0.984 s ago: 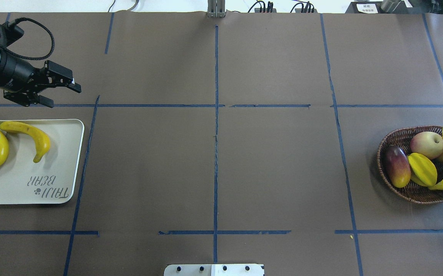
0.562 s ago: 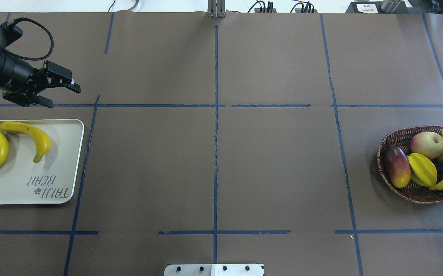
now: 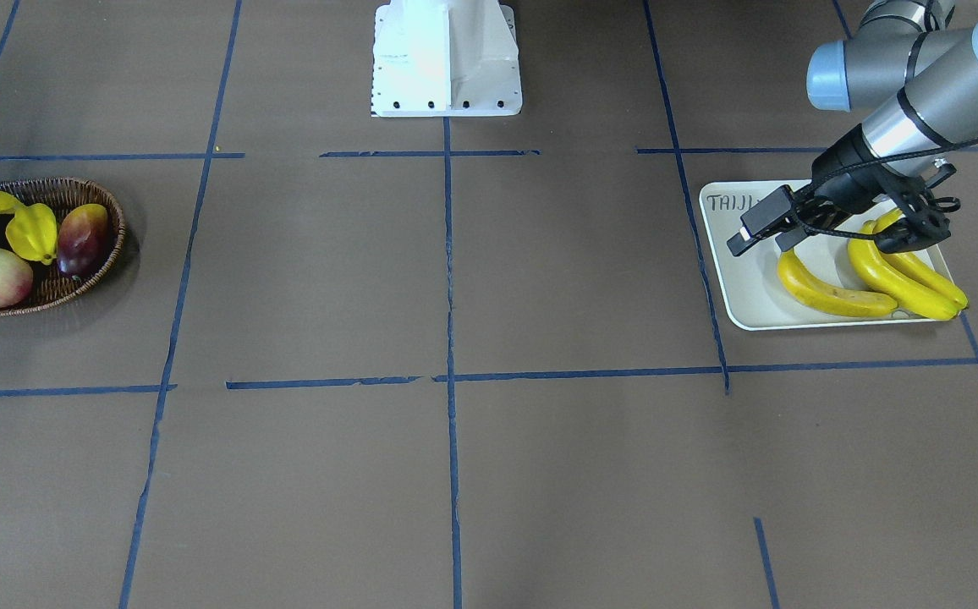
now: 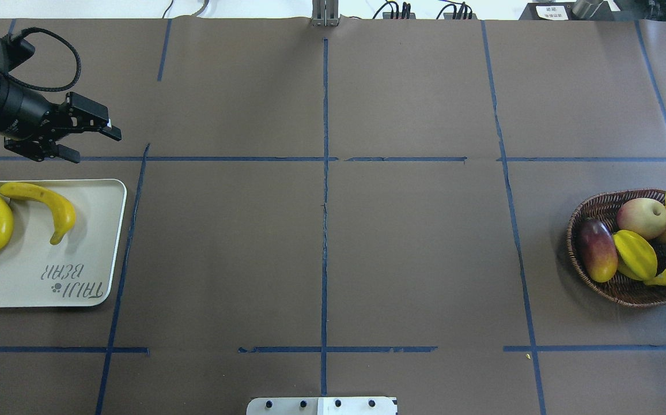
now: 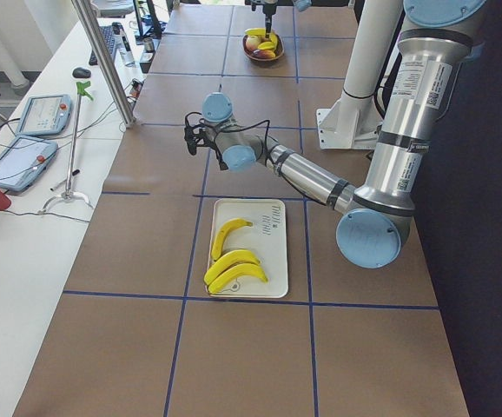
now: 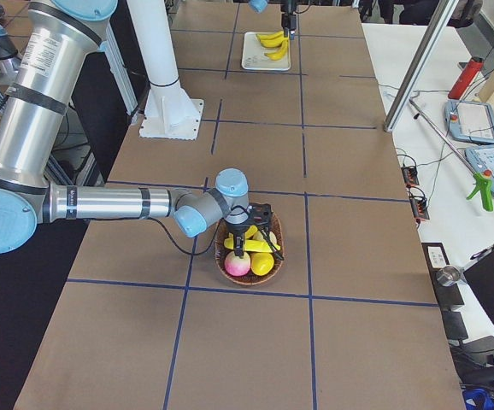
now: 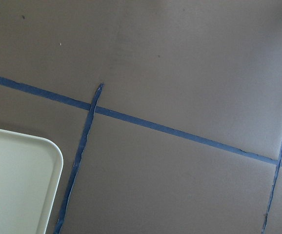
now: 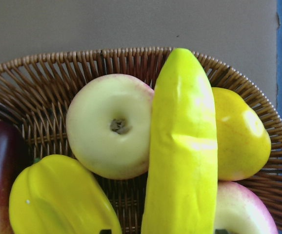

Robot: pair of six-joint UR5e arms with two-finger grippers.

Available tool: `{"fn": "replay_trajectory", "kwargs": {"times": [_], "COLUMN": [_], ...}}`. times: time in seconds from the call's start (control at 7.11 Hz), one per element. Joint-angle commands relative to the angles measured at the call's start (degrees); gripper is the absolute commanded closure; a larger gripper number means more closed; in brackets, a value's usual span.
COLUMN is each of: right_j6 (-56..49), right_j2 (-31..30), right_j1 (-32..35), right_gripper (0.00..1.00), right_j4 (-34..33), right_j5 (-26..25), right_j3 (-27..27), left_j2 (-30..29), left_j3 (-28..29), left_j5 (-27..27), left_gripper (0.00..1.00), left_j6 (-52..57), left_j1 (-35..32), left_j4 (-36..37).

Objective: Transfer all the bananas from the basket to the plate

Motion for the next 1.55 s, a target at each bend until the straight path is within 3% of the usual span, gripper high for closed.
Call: {"fn": "replay_trajectory", "kwargs": {"times": [0.0, 0.14, 0.56, 1.12, 1.41], "right_j6": [-0.1, -0.4, -0.9, 1.2, 3.7], "right_j2": [-0.2, -0.5, -0.3, 17.5, 20.7], "right_j1": [0.0, 0.3, 6.6, 5.5, 5.4], "right_gripper": [0.90, 0.98, 1.00, 0.99, 0.98], "right_j4": [0.0, 0.0, 0.0, 0.2, 0.1], "right_j5": [0.5, 0.9, 7.7, 13.1, 19.0], "right_j3": [0.6, 1.2, 4.4, 3.0, 3.2], "left_j2": [0.0, 0.0, -0.3, -3.3, -5.8], "left_j3": [0.0, 0.0, 0.1, 0.2, 0.4], "left_j5": [0.1, 0.1, 0.0, -0.7, -0.5], "left_gripper": [0.00, 0.00, 0.00, 0.00, 0.00], "left_j6": [0.0, -0.1, -0.1, -0.8, -5.3], "left_j1": [0.0, 0.0, 0.0, 0.4, 1.8], "left_j4": [0.0, 0.0, 0.1, 0.2, 0.2]}}
